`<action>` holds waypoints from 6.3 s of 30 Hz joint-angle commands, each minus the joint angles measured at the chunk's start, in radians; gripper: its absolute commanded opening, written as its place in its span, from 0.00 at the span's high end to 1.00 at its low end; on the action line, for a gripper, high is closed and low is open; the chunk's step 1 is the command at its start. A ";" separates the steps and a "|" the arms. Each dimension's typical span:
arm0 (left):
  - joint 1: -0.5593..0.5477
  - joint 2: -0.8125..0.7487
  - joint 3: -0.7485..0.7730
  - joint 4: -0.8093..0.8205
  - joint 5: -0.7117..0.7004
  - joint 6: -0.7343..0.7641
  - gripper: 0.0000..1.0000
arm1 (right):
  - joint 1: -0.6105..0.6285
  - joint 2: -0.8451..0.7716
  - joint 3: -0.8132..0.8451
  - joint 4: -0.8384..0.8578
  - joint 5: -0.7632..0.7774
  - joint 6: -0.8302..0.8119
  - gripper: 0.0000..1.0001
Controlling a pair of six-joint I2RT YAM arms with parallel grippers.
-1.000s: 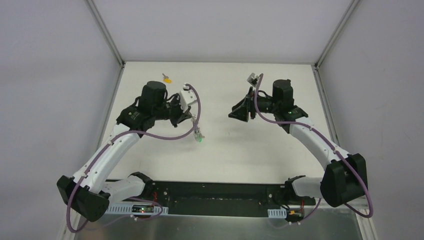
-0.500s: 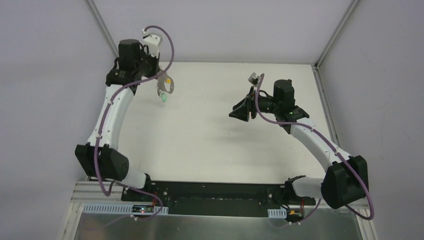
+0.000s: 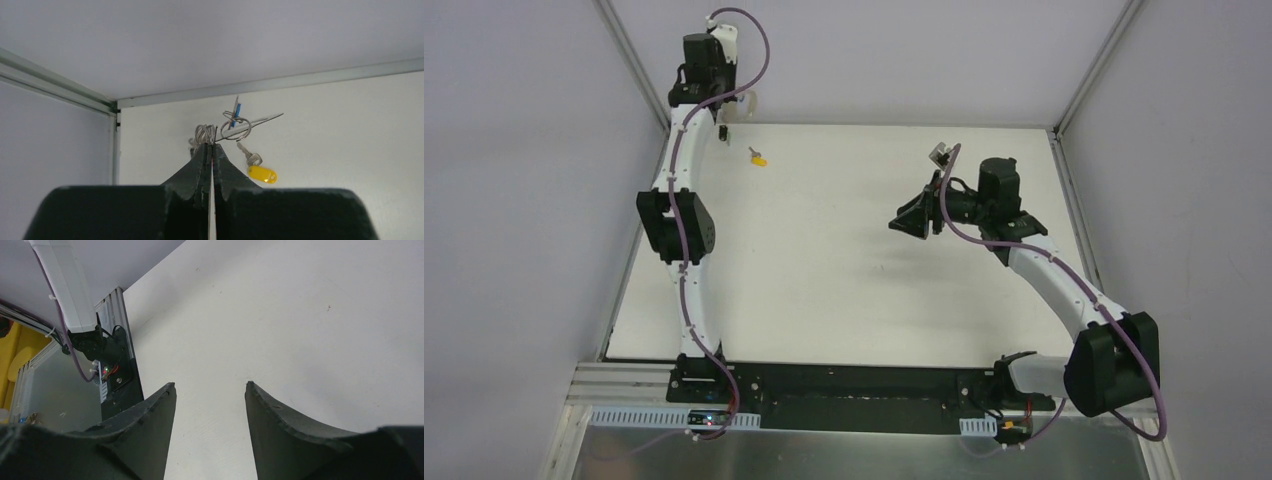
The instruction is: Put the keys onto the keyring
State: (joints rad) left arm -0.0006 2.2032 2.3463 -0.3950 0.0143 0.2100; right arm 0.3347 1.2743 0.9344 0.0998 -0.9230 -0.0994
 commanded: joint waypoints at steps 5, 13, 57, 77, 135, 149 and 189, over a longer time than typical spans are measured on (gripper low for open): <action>-0.006 0.099 -0.005 0.009 0.056 -0.008 1.00 | -0.047 0.023 -0.020 0.033 -0.025 -0.008 0.44; -0.026 -0.029 -0.314 0.044 0.213 -0.070 1.00 | -0.054 0.035 -0.023 0.038 -0.038 -0.006 0.44; -0.197 -0.775 -0.895 0.002 0.235 -0.178 1.00 | -0.120 -0.029 -0.059 0.104 -0.069 0.056 0.44; -0.026 0.037 -0.013 -0.125 -0.166 0.116 1.00 | -0.120 -0.024 -0.066 0.098 -0.056 0.041 0.44; -0.297 -0.185 -0.676 -0.451 0.043 0.386 1.00 | -0.129 -0.026 -0.066 0.097 -0.071 0.040 0.43; -0.472 -0.349 -0.874 -0.444 0.153 0.300 1.00 | -0.136 -0.049 -0.068 0.096 -0.069 0.038 0.43; 0.079 -0.996 -1.032 -0.256 0.200 0.025 1.00 | 0.427 0.764 0.727 -0.302 0.578 -0.194 0.34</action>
State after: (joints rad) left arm 0.0410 1.2236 1.2877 -0.6476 0.2287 0.2790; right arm 0.7246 1.9121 1.4990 -0.0940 -0.4381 -0.2405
